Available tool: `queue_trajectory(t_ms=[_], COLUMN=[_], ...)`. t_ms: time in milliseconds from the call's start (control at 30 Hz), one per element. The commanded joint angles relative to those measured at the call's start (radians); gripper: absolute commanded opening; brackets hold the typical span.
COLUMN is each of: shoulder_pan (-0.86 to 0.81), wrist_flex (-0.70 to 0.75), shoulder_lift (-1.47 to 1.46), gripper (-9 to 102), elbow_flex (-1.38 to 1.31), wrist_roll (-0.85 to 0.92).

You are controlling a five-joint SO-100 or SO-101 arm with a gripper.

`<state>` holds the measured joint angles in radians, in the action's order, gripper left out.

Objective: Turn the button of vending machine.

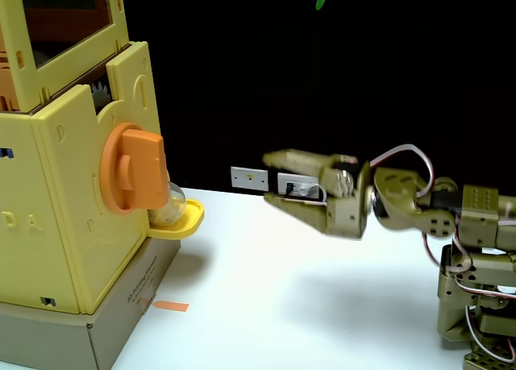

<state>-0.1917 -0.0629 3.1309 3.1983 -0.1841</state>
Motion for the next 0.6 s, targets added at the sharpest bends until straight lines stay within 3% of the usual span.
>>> queue_trajectory(t_ms=[0,100,167,400,567], shoulder_pan=[0.0,0.008,0.014,0.015,0.034], wrist_flex=[0.015,-0.063,-0.034,0.402,0.626], shoulder_lift=[0.055,0.112,0.144,0.298,0.403], gripper=[22,21,20,17,9], elbow_flex=[0.043,0.153,0.189,0.189,0.187], wrist_roll=[0.091,0.094,0.109,0.137,0.103])
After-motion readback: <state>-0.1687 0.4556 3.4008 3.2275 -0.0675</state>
